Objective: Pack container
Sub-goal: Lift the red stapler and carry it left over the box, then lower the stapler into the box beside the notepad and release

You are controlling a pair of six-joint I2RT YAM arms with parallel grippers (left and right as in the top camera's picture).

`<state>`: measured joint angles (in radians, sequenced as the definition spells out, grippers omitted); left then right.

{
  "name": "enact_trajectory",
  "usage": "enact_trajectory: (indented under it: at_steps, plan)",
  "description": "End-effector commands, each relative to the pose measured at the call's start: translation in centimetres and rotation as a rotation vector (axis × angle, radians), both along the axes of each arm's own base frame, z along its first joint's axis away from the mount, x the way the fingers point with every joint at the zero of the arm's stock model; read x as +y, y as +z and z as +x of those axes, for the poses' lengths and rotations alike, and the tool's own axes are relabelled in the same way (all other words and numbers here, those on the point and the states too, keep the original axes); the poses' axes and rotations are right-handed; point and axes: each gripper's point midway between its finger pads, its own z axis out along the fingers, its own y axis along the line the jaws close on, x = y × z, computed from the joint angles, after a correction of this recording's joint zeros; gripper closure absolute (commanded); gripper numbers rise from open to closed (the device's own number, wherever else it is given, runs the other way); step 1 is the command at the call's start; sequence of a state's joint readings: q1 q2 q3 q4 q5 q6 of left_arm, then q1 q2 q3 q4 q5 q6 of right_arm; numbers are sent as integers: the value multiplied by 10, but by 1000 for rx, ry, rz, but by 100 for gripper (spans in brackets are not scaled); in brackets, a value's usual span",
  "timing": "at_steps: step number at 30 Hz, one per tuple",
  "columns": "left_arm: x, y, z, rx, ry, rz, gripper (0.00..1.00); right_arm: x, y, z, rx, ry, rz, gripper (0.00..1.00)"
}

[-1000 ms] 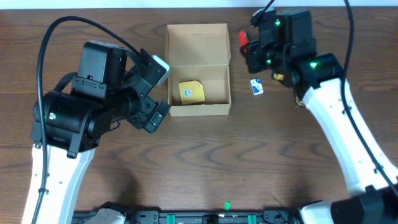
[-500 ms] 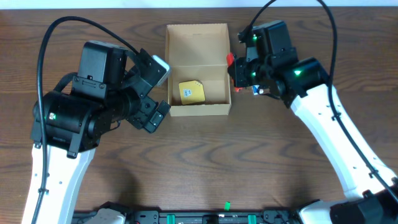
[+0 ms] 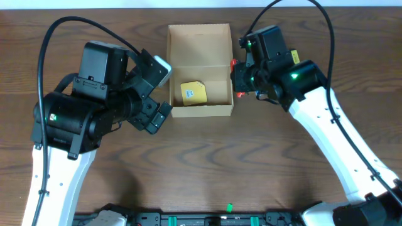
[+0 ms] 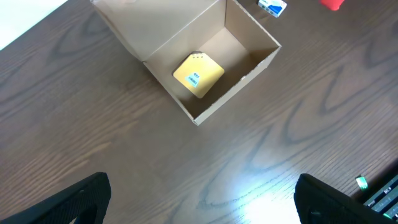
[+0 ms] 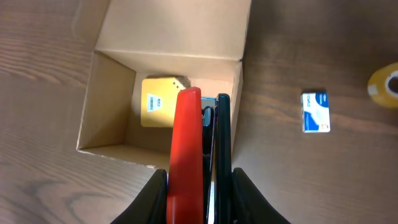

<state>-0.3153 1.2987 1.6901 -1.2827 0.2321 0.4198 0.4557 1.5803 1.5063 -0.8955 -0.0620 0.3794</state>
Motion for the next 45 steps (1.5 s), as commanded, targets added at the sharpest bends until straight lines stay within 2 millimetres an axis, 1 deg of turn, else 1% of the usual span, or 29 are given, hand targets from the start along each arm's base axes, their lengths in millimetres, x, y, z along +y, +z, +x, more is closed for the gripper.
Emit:
enact_trajectory:
  at_steps: [1,4,7,10,15,26,28,30,34,36,39,42,45]
  plan:
    - [1,5,1,-15,-2,4,5,7,-5,3,17,-25,6,99]
    - [1,5,1,-15,-1,4,5,8,-12,13,5,-38,-10,99]
    - [1,5,1,-15,-1,4,5,12,-12,23,-23,-41,-1,99]
    - [1,5,1,-15,-1,4,5,15,-13,29,-36,-45,9,99]
    - [1,5,1,-15,-1,4,5,16,-20,30,-23,-48,5,99]
    - [1,5,1,-15,-2,4,5,18,-22,30,-20,-42,3,99]
    - [1,5,1,-15,-1,4,5,21,-27,29,-11,-26,-10,99]
    - [1,5,1,-15,-1,4,5,27,-37,28,7,-6,-25,99]
    - [1,5,1,-15,-1,4,5,38,-64,29,58,5,-47,99]
    - [1,5,1,-15,-1,4,5,39,-79,29,94,-17,-52,99]
    - [1,5,1,-15,-1,4,5,35,-93,34,108,-58,-80,99]
    - [1,5,1,-15,-1,4,5,31,-97,40,92,-85,-104,99]
    - [1,5,1,-15,-1,4,5,29,-96,44,74,-98,-117,99]
